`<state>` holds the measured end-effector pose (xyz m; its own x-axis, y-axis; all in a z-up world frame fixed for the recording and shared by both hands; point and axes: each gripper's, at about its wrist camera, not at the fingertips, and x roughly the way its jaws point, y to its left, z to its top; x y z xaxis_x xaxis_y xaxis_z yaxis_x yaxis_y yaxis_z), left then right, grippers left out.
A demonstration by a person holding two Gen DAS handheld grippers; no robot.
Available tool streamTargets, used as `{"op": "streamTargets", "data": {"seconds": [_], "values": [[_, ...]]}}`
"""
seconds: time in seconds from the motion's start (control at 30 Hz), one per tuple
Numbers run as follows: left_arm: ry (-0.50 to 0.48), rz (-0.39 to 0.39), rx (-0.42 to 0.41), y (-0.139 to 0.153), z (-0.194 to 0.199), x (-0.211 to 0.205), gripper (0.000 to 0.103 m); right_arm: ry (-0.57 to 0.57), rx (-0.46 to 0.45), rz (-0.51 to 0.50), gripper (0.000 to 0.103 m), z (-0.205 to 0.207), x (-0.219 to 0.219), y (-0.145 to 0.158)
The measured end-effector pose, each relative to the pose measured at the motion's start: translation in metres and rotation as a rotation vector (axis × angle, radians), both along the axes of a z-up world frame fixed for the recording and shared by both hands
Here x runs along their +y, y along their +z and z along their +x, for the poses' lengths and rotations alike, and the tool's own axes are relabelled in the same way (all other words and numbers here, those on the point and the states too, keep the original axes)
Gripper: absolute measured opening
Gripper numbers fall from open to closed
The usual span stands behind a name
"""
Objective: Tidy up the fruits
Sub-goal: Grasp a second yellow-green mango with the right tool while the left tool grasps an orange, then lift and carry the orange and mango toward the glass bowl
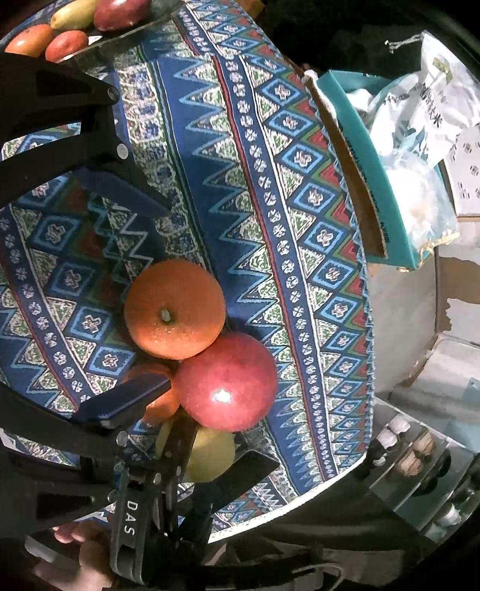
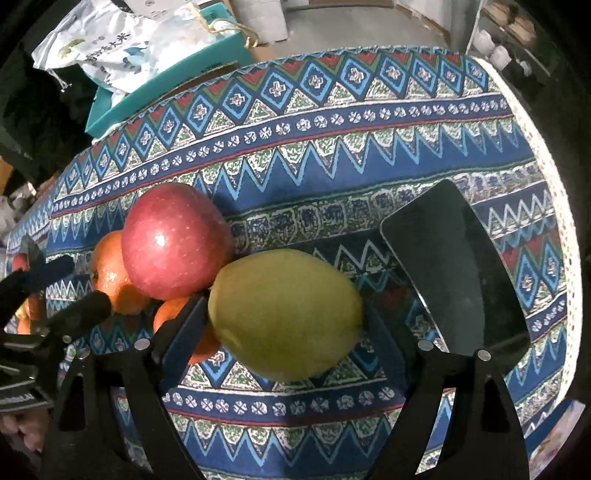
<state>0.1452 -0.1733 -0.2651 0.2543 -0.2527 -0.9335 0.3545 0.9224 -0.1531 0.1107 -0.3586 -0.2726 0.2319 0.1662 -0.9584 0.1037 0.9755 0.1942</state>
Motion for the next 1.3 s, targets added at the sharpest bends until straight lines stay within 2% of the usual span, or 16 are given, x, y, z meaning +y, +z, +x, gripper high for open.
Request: {"op": "streamTargets", "data": {"seconds": [0.23, 0.3, 0.43, 0.53, 0.57, 0.6, 0.97, 1.3], "values": [[0.002, -0.009, 0.046, -0.02, 0.006, -0.003, 0.087, 0.008, -0.003, 0.012, 0.084, 0.006, 0.002, -0.005], [0.003, -0.014, 0.059, -0.026, 0.008, -0.003, 0.085, 0.008, -0.006, 0.017, 0.084, 0.007, 0.002, -0.005], [0.022, -0.057, 0.094, -0.033, 0.012, 0.0, 0.084, 0.011, -0.018, 0.024, 0.083, 0.006, 0.0, -0.004], [0.005, -0.081, 0.083, -0.032, 0.013, -0.001, 0.073, 0.024, -0.027, 0.012, 0.083, 0.002, -0.001, -0.002], [-0.005, -0.101, 0.092, -0.031, 0.012, -0.002, 0.065, 0.031, -0.03, 0.002, 0.083, 0.001, 0.0, -0.002], [-0.003, -0.097, 0.091, -0.031, 0.012, -0.003, 0.065, 0.036, -0.032, -0.005, 0.083, 0.0, 0.001, -0.001], [0.008, -0.037, 0.031, -0.024, 0.004, -0.003, 0.063, 0.064, -0.087, -0.091, 0.083, -0.013, 0.005, 0.015], [0.036, -0.029, -0.052, 0.011, -0.009, 0.018, 0.063, 0.098, -0.188, -0.174, 0.083, -0.022, 0.019, 0.045]]}}
